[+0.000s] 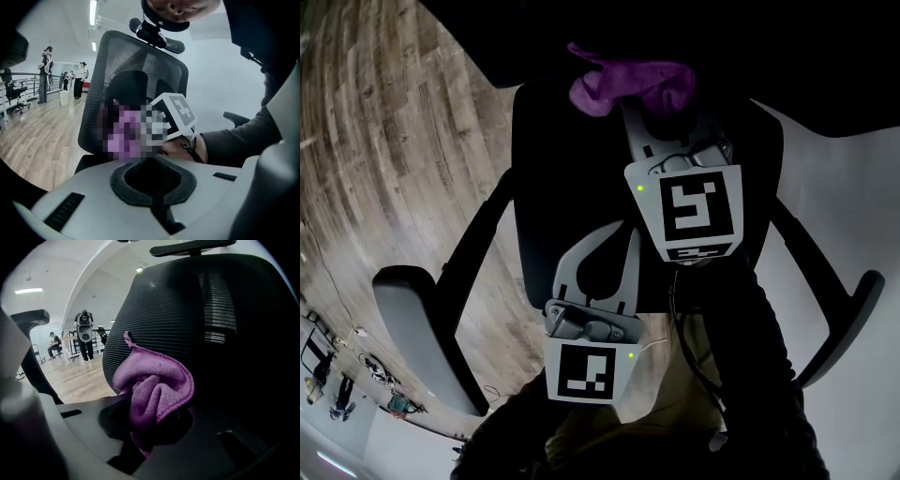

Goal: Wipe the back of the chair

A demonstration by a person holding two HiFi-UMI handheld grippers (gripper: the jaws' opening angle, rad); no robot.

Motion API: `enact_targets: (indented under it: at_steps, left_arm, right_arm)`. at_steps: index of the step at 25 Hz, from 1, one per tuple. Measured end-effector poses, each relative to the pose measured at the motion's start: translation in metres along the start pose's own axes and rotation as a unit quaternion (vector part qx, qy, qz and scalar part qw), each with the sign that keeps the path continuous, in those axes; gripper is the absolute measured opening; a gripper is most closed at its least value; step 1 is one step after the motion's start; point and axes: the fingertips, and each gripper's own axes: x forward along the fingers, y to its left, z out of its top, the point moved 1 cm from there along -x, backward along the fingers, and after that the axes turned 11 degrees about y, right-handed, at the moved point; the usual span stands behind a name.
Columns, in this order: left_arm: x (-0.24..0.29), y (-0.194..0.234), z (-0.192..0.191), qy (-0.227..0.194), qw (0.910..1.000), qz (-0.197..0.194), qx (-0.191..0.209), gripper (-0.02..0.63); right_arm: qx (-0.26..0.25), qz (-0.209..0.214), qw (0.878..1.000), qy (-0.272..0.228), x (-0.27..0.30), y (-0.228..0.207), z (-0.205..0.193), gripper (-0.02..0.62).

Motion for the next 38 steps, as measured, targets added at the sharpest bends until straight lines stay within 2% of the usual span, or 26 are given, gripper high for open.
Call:
enact_targets:
  at_steps: [28,38]
  left_arm:
    - [0.037,-0.06,0.011,0.015,0.9982,-0.028,0.052,0.0]
    - [0.04,-0.073,0.017,0.027,0.995,-0.041,0.087,0.0]
  right_arm:
    - [0.056,-0.062,0.996,0.013,-0.037,-0.091,-0.051,0.063]
    - [0.083,-0.09,0.992,0.019,-0.051,-0.118,-0.068,0.063]
